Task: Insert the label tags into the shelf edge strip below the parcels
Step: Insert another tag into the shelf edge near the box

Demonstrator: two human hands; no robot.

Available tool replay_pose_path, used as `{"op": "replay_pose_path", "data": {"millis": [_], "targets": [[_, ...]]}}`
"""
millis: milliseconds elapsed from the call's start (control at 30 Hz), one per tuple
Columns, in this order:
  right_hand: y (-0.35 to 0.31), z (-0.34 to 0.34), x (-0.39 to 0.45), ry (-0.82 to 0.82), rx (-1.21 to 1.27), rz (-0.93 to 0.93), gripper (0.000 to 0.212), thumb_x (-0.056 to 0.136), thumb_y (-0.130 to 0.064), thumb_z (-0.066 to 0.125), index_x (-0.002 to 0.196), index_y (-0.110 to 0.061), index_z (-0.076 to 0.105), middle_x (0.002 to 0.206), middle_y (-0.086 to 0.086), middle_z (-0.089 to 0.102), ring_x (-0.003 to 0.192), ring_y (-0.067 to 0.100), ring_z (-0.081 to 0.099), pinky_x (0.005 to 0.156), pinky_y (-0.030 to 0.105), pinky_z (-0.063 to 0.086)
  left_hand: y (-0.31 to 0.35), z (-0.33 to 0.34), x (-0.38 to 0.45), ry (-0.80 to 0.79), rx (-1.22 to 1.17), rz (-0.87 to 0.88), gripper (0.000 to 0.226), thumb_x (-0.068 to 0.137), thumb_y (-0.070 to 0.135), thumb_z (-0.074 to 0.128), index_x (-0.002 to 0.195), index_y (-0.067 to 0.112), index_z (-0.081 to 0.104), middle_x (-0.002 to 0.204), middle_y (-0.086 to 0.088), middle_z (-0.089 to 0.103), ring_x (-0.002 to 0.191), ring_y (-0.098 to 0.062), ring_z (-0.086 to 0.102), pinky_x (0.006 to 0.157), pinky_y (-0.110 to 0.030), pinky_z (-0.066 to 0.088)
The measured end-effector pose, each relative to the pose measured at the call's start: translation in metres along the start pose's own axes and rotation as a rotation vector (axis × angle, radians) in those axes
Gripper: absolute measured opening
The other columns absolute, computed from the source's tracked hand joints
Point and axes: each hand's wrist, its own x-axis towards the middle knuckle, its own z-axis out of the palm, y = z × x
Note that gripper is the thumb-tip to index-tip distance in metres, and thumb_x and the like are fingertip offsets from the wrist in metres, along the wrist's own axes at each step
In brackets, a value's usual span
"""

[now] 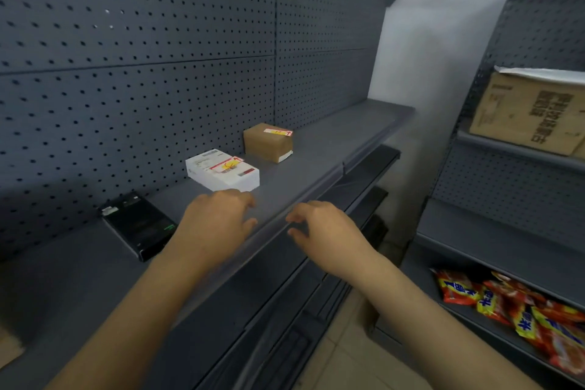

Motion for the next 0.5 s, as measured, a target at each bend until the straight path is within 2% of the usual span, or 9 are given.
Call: {"op": "replay_pose_path", "data": {"millis": [300,500], "targets": [[0.046,0.015,0.098,-0.037,0.057,-0.045,0.026,0.093,-0.024,0.054,0.116,-0.017,0.06,0.116,0.007,0.062,0.102,0.025,0.058,0.087,0.039,0.051,-0.015,0.025,0.093,-0.033,0.017,-0.051,0.031,0.09,0.035,0.054,0.121,0.029,0.054,0.123,0.004,0.062,0.109,-0.019,0.057,0.084,-0.035,0.049],[0.082,0.024,0.176,-0.065,0.093,-0.148,0.024,0.092,-0.024,0.054,0.114,-0.019,0.06,0.115,0.008,0.062,0.1,0.027,0.059,0.084,0.039,0.052,-0.028,0.043,0.148,-0.042,-0.019,-0.165,0.027,0.089,0.035,0.057,0.116,0.033,0.057,0.116,0.01,0.064,0.105,-0.016,0.059,0.081,-0.032,0.049]]}}
